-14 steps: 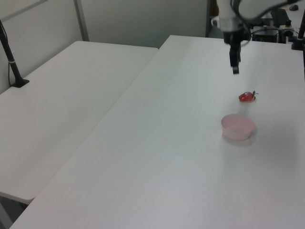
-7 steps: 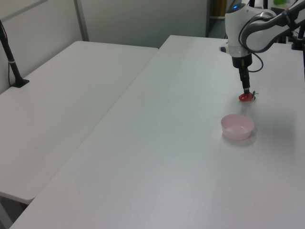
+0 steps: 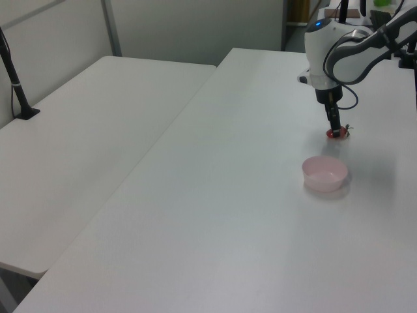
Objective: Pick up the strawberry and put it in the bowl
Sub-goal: 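Lift the strawberry and carry it over the pink bowl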
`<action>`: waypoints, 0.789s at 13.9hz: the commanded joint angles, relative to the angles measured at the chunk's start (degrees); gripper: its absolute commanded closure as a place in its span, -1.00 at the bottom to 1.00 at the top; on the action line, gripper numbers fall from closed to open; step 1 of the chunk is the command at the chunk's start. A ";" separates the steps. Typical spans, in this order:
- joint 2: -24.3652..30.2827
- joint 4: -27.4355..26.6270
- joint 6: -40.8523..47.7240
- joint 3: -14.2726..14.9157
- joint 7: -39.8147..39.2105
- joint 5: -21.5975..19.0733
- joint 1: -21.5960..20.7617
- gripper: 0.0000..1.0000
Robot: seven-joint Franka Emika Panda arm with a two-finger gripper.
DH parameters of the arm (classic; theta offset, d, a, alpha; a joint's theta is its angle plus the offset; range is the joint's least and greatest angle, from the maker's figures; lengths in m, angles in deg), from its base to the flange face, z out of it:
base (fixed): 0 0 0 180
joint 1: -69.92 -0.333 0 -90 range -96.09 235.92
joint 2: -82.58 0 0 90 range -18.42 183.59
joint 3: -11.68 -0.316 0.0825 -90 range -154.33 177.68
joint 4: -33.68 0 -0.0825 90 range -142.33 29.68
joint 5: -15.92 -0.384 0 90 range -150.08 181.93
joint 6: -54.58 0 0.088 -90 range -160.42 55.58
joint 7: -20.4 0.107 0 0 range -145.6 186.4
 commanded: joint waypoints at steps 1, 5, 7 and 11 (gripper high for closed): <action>0.32 -1.74 -2.20 0.28 -0.69 1.00 -0.32 -0.05; 0.58 -2.09 -1.24 0.28 -1.40 1.00 -0.23 0.20; 1.20 -1.66 0.17 0.19 -1.49 0.91 -0.23 0.20; 3.65 2.02 7.01 -0.24 -0.79 -0.14 -0.32 0.20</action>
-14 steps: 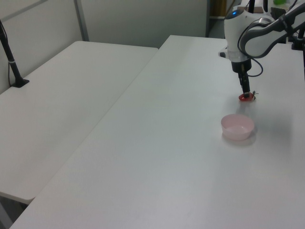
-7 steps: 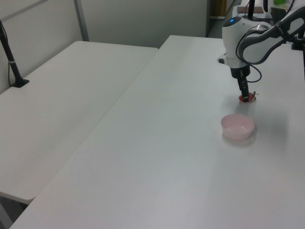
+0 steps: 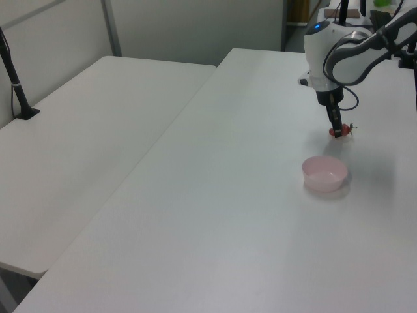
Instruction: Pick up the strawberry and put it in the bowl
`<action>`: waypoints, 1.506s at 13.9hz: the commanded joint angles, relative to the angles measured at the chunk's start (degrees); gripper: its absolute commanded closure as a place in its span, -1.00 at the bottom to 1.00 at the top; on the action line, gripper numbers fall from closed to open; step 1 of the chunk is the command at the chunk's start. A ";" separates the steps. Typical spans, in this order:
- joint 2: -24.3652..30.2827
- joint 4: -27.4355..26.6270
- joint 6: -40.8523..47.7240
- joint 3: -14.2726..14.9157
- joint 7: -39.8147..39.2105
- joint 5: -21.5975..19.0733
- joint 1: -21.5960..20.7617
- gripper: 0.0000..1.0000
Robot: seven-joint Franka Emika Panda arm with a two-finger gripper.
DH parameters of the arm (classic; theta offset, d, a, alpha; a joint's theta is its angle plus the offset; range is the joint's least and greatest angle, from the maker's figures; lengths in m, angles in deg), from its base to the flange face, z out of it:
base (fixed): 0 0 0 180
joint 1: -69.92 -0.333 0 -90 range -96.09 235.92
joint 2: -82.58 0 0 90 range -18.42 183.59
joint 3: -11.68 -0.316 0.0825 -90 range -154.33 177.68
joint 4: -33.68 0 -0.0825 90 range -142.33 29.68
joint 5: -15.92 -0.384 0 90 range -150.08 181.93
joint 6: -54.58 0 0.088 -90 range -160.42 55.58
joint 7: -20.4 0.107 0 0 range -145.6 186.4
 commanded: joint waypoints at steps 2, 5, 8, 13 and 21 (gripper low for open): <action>5.47 4.71 8.44 -1.72 0.06 -4.51 -1.19 0.20; 6.36 8.06 12.67 -5.93 5.40 -8.23 -3.65 0.19; 5.75 7.80 12.07 -13.39 14.08 -8.32 -4.18 0.19; 2.76 6.92 8.55 -16.59 17.46 -8.32 -4.88 -0.17; 4.16 14.01 12.92 -15.89 25.19 -7.61 -3.92 -1.00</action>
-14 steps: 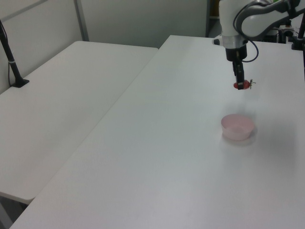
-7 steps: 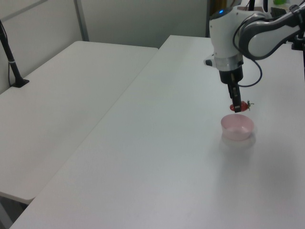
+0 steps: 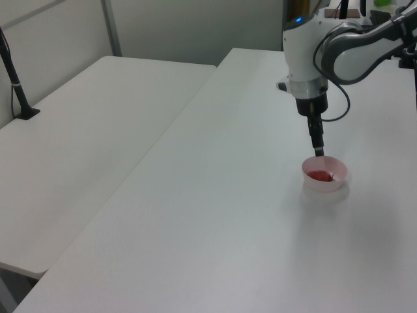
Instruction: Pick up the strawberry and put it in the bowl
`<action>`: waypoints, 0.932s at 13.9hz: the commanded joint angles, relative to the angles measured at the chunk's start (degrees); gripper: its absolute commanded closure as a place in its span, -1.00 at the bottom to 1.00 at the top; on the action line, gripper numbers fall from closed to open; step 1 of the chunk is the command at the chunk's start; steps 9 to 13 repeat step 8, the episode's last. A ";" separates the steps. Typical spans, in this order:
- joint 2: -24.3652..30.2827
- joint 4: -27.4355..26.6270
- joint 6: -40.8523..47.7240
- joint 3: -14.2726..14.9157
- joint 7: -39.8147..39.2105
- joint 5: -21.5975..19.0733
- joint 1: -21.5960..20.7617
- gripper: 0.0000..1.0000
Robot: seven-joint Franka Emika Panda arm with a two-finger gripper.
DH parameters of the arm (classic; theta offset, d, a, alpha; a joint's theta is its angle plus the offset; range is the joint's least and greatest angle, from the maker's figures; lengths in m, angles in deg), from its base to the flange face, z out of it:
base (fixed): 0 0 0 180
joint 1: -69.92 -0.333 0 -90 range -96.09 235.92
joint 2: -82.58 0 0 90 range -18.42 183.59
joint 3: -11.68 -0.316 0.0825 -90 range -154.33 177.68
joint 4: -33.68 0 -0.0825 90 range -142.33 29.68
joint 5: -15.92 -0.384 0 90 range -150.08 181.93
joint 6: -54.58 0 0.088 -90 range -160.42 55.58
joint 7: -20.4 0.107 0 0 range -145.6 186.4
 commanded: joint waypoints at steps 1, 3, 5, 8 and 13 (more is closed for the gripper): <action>1.89 8.94 6.36 1.27 3.62 0.10 1.92 -1.00; 2.15 14.93 11.20 3.81 3.44 0.10 2.81 -1.00; 2.94 18.90 13.94 6.54 4.23 0.10 2.90 -1.00; 4.53 20.14 14.21 7.60 4.23 0.19 4.22 -1.00; 4.53 20.14 14.21 7.60 4.23 0.19 4.22 -1.00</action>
